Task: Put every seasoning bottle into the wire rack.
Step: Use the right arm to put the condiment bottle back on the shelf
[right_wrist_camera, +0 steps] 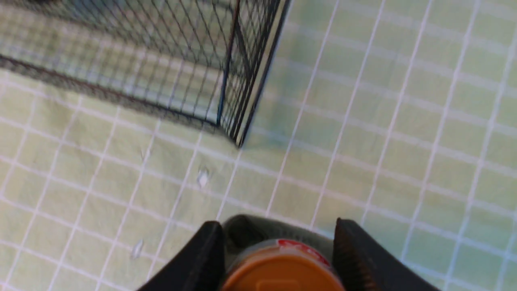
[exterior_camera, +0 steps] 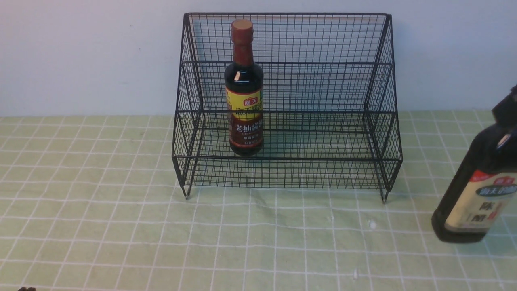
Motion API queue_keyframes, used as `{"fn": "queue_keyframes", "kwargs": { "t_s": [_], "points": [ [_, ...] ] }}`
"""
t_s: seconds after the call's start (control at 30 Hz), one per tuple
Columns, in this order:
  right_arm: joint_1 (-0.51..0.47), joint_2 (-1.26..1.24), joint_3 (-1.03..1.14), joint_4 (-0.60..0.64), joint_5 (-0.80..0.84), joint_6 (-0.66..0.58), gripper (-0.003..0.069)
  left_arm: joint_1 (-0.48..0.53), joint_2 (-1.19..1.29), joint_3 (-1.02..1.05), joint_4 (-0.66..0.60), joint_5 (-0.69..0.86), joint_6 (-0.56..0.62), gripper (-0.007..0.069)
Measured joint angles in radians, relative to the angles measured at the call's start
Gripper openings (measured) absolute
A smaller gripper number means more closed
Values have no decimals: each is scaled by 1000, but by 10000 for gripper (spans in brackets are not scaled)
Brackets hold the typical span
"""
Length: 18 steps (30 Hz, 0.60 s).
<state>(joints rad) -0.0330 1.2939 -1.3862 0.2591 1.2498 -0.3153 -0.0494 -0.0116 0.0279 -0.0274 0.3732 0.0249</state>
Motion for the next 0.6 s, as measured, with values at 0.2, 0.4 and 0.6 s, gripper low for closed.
{"fn": "queue_keyframes", "kwargs": {
  "t_s": [0.2, 0.4, 0.6],
  "points": [
    [0, -39, -171, 31, 37, 0, 325, 0, 0, 0, 0, 1, 0, 4],
    [0, -11, -270, 166, 14, -4, 325, 0, 0, 0, 0, 1, 0, 4],
    [80, 88, -338, 213, -56, -14, 325, 0, 0, 0, 0, 1, 0, 4]
  ]
}}
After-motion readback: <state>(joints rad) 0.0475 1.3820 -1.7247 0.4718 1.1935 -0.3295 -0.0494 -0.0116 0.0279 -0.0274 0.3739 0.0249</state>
